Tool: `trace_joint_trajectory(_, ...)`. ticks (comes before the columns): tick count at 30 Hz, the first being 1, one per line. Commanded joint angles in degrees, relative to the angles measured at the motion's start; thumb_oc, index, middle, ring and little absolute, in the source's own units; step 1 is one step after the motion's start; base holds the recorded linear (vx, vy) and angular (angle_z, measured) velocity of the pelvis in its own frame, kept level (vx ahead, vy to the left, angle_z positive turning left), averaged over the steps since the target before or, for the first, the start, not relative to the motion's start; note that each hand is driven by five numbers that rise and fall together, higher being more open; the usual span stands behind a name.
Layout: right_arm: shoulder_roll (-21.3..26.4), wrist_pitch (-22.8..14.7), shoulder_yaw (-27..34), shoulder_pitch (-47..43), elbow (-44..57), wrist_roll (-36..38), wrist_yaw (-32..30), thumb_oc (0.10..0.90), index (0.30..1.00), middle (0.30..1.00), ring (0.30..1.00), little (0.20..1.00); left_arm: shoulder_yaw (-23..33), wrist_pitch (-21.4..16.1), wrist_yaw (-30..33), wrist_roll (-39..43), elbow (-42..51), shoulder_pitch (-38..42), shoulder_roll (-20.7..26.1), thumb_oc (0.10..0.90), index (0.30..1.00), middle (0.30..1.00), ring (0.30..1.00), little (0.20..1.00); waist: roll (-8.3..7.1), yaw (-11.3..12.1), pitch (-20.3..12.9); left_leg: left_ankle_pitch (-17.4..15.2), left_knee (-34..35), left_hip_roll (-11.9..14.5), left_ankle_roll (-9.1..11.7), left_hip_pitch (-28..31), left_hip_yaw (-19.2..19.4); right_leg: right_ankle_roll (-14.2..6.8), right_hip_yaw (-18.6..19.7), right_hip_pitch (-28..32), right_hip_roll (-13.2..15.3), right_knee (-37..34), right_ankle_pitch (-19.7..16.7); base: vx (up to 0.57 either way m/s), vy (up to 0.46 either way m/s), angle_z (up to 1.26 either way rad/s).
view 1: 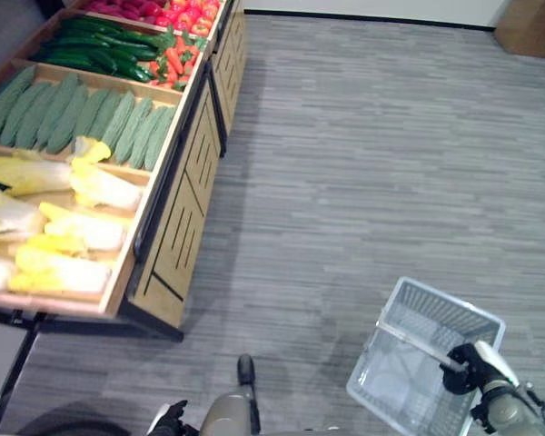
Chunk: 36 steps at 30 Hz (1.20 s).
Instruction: Get the vegetables into the basket
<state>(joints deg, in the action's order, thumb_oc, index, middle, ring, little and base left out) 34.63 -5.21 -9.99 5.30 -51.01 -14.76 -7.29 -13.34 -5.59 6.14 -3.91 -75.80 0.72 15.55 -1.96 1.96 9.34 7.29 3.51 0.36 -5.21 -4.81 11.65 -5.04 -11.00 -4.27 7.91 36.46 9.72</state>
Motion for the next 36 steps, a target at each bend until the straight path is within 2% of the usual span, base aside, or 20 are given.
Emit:
trace_joint_trajectory(1, 4.9, -2.1, 4.1, -6.3, 5.2, 0.4, -2.9, 0.4, 0.3, 0.3, 0.3, 0.3, 1.4, -1.6, 0.8, 1.4, 5.4, 2.4, 2.7, 0.9, 1.0, 1.0, 1.0, 1.0, -1.41, 3.0, 2.0, -1.6, -3.6, 0.8, 3.9, -2.4, -1.0, -5.8, 3.1, 0.3, 6.1, -5.8, -22.4, 0.25, 0.261, 0.14)
trace_joint_trajectory(4, 4.4, -2.2, 2.5, -7.6, 4.0, 0.1, -2.6, 0.4, 0.3, 0.3, 0.3, 0.3, 1.4, -1.7, 1.0, 2.4, 5.5, 2.9, 3.3, 0.9, 1.0, 1.0, 1.0, 1.0, -0.9, 1.7, 3.5, -3.9, -3.0, 0.3, 3.2, 1.6, -1.3, -4.8, 2.3, -6.6, 3.8, -4.2, -19.7, 0.29, 0.124, 0.23)
trace_joint_trajectory(6, 4.9, -2.1, 2.9, -7.1, 5.4, 0.0, -2.7, 0.4, 0.3, 0.3, 0.3, 0.3, 1.5, -1.8, 1.1, 2.3, 5.2, 3.4, 3.4, 0.9, 1.0, 1.0, 1.0, 1.0, -1.08, 0.8, 4.4, -5.6, -2.9, -0.3, 3.9, 3.8, -2.5, -4.2, 0.0, -9.5, 2.4, -13.4, -17.7, 0.49, -0.035, -0.08)
trace_joint_trajectory(7, 4.8, -2.1, 3.4, -6.4, 6.0, 0.2, -3.0, 0.4, 0.3, 0.3, 0.3, 0.3, 1.4, -1.8, 1.1, 1.3, 4.2, 3.7, 3.1, 0.9, 1.0, 1.0, 1.0, 1.0, -1.46, -0.6, 4.8, -7.5, -2.7, -1.0, 4.7, 6.2, -4.4, -4.7, 2.4, -11.5, 0.9, -23.3, -18.2, 0.55, -0.152, 0.32)
trace_joint_trajectory(9, 4.6, -2.3, 3.6, -6.0, 3.6, 0.8, -3.4, 0.4, 0.3, 0.3, 0.3, 0.3, 1.1, -2.3, 1.0, 0.5, 3.7, 4.4, 3.0, 0.9, 1.0, 1.0, 1.0, 1.0, -1.49, -1.8, 4.9, -8.9, -3.0, -1.1, 5.5, 7.8, -6.6, -5.6, 6.3, -12.5, 1.1, -30.9, -20.3, 0.54, -0.174, 0.81)
trace_joint_trajectory(10, 4.4, -2.3, 4.3, -5.4, 2.9, 1.1, -3.4, 0.4, 0.3, 0.3, 0.3, 0.3, 1.3, -2.6, 1.1, 0.0, 3.0, 4.8, 2.8, 0.9, 1.0, 1.0, 1.0, 1.0, -1.53, -2.9, 4.6, -10.8, -4.1, -1.1, 6.1, 8.9, -9.0, -6.4, 10.7, -13.8, 2.2, -34.6, -21.9, 0.38, -0.13, 0.81)
trace_joint_trajectory(13, 3.7, -2.4, 5.2, -3.7, 2.1, 2.2, -2.8, 0.4, 0.3, 0.3, 0.3, 0.3, 1.3, -2.6, 1.2, 0.3, 3.0, 4.7, 2.7, 0.9, 1.0, 1.0, 1.0, 1.0, -1.87, -3.8, 3.2, -12.7, -6.2, -0.8, 7.3, 12.2, -13.6, -6.0, 14.2, -12.5, 0.9, -32.0, -21.5, 0.52, -0.258, 1.45)
trace_joint_trajectory(15, 3.9, -2.5, 5.0, -3.5, 1.6, 2.1, -2.5, 0.4, 0.3, 0.3, 0.3, 0.3, 1.6, -2.4, 1.3, 0.7, 2.9, 4.0, 2.4, 0.9, 1.0, 1.0, 1.0, 1.0, -1.56, -3.6, 2.4, -12.3, -7.9, 0.1, 8.0, 12.8, -15.0, -5.3, 12.4, -12.0, -0.2, -29.7, -20.5, 0.48, -0.338, 1.43)
trace_joint_trajectory(18, 4.6, -3.0, 4.4, -3.2, 1.3, 2.7, -2.6, 0.4, 0.3, 0.3, 0.3, 0.3, 1.8, -2.1, 1.6, 2.4, 2.9, 3.5, 1.5, 0.9, 1.0, 1.0, 1.0, 1.0, -1.08, -2.6, 1.7, -7.2, -13.5, 2.2, 10.4, 10.9, -18.8, -2.9, 7.9, -9.4, -1.7, -27.5, -16.9, 0.33, -0.391, 0.48)
trace_joint_trajectory(19, 5.3, -3.1, 4.6, -2.6, 2.5, 2.9, -3.0, 0.4, 0.3, 0.3, 0.3, 0.3, 1.4, -2.0, 2.1, 3.1, 3.8, 3.9, 1.1, 0.9, 1.0, 1.0, 1.0, 1.0, -1.36, -2.3, 2.2, -4.6, -18.5, 2.9, 11.2, 7.5, -18.2, -1.9, 5.9, -7.6, -1.4, -27.7, -15.6, 0.31, -0.595, 1.0)
trace_joint_trajectory(20, 5.9, -3.0, 4.8, -2.2, 2.2, 3.4, -3.4, 0.4, 0.3, 0.3, 0.3, 0.3, 0.7, -1.6, 2.4, 4.2, 5.4, 4.8, 0.8, 0.9, 1.0, 1.0, 1.0, 1.0, -1.84, -2.1, 3.3, -3.3, -25.1, 4.4, 11.3, 2.6, -13.5, -0.4, 2.8, -5.4, -0.9, -27.5, -13.5, 0.15, -0.455, 1.45)
trace_joint_trajectory(21, 5.9, -2.9, 5.2, -1.7, 2.2, 3.7, -3.8, 0.4, 0.3, 0.3, 0.3, 0.3, 0.2, -1.5, 2.5, 4.2, 5.9, 5.1, 0.7, 0.9, 1.0, 1.0, 1.0, 1.0, -2.23, -2.2, 3.7, -2.5, -25.8, 5.3, 11.3, 0.6, -10.5, 0.1, 1.5, -4.4, -0.5, -28.0, -13.0, 0.06, -0.281, 1.56)
trace_joint_trajectory(22, 5.9, -2.9, 5.2, -1.6, 2.2, 3.7, -3.8, 0.4, 0.3, 0.3, 0.3, 0.3, 0.2, -1.5, 2.5, 4.2, 5.9, 5.1, 0.8, 0.9, 1.0, 1.0, 1.0, 1.0, -2.17, -2.2, 3.7, -2.6, -26.1, 5.4, 11.3, 0.4, -10.6, 0.1, 1.4, -4.4, -0.5, -28.1, -13.0, -0.02, -0.216, 1.37)
trace_joint_trajectory(23, 5.8, -2.8, 6.2, -0.5, 2.0, 4.6, -4.4, 0.4, 0.3, 0.3, 0.3, 0.3, -0.8, -1.3, 2.6, 3.7, 5.7, 6.1, 0.7, 0.9, 1.0, 1.0, 1.0, 1.0, -2.14, -2.6, 4.6, -2.7, -24.5, 8.8, 11.2, -2.6, -1.9, 0.3, -2.1, -2.0, -0.1, -29.4, -12.3, -0.01, -0.14, 0.95)
trace_joint_trajectory(24, 5.8, -2.7, 6.3, -0.5, 2.0, 4.6, -4.4, 0.4, 0.3, 0.3, 0.3, 0.3, -0.8, -1.3, 2.6, 3.7, 5.7, 6.2, 0.7, 0.9, 1.0, 1.0, 1.0, 1.0, -2.26, -2.7, 4.4, -2.4, -24.3, 8.6, 11.1, -2.7, -1.9, 0.3, -2.1, -2.2, 0.1, -29.6, -12.5, 0.02, -0.204, 1.46)
trace_joint_trajectory(25, 4.9, -2.5, 6.4, 0.1, 3.0, 4.2, -5.2, 0.4, 0.3, 0.3, 0.3, 0.3, -0.6, -0.9, 3.3, 2.5, 5.0, 6.3, 0.8, 0.9, 1.0, 1.0, 1.0, 1.0, -1.72, -2.4, 4.2, -4.3, -20.2, 7.4, 10.4, -5.0, 4.0, -0.2, -5.4, -1.1, 0.2, -30.0, -12.0, 0.03, -0.061, 1.06)
trace_joint_trajectory(28, 4.2, -2.2, 6.3, 0.3, 3.6, 3.4, -5.3, 0.4, 0.3, 0.3, 0.3, 0.3, -0.5, -0.5, 3.7, 1.7, 4.5, 6.2, 1.1, 0.9, 1.0, 1.0, 1.0, 1.0, -1.66, -2.8, 3.9, -4.7, -18.8, 7.9, 10.2, -4.2, 7.1, -0.3, -6.4, -1.0, 0.6, -29.5, -11.6, 0.04, 0.041, 0.11)
trace_joint_trajectory(29, 3.9, -1.7, 5.7, -0.3, 1.6, 2.4, -5.2, 0.4, 0.3, 0.3, 0.3, 0.3, 0.0, -0.3, 3.5, 1.4, 3.8, 5.7, 1.1, 0.9, 1.0, 1.0, 1.0, 1.0, -1.16, -2.5, 3.6, -6.7, -13.6, 6.2, 9.1, -1.4, 7.0, -1.2, -7.4, -1.2, 1.3, -28.3, -11.4, 0.04, 0.124, -0.15)
trace_joint_trajectory(31, 3.6, -1.6, 5.3, -0.9, 1.1, 2.0, -5.4, 0.4, 0.3, 0.3, 0.3, 0.3, 0.2, -0.3, 3.6, 1.2, 3.3, 5.5, 1.3, 0.9, 1.0, 1.0, 1.0, 1.0, -0.98, -2.4, 3.5, -7.0, -11.7, 5.2, 8.6, -0.3, 6.2, -1.6, -7.6, -1.5, 1.8, -27.3, -11.5, 0.01, 0.152, 0.18)
trace_joint_trajectory(36, 2.6, -1.8, 3.1, -3.8, -2.3, 0.6, -5.8, 0.4, 0.3, 0.3, 0.3, 0.3, 1.7, -0.8, 3.8, 1.2, 2.6, 4.5, 1.9, 0.9, 1.0, 1.0, 1.0, 1.0, -2.04, -0.9, 4.3, -7.5, -9.0, 3.6, 7.5, 0.7, 7.6, -3.7, -9.0, -2.2, 4.0, -28.2, -14.7, -0.03, 0.167, 0.33)
